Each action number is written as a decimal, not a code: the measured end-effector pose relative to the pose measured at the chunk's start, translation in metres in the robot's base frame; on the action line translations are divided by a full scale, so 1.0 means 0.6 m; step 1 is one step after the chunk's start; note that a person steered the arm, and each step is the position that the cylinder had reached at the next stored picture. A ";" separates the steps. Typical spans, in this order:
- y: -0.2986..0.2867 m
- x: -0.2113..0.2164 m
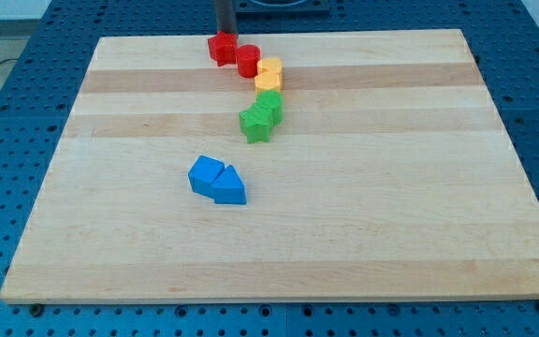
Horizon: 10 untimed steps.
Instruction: Move the red star to the top left of the red circle
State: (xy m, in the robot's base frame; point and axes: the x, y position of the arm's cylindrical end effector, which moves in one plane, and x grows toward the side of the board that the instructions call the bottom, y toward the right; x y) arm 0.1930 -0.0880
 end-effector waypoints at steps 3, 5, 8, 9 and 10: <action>-0.016 0.000; -0.017 0.000; -0.017 0.016; -0.017 0.014; -0.024 -0.001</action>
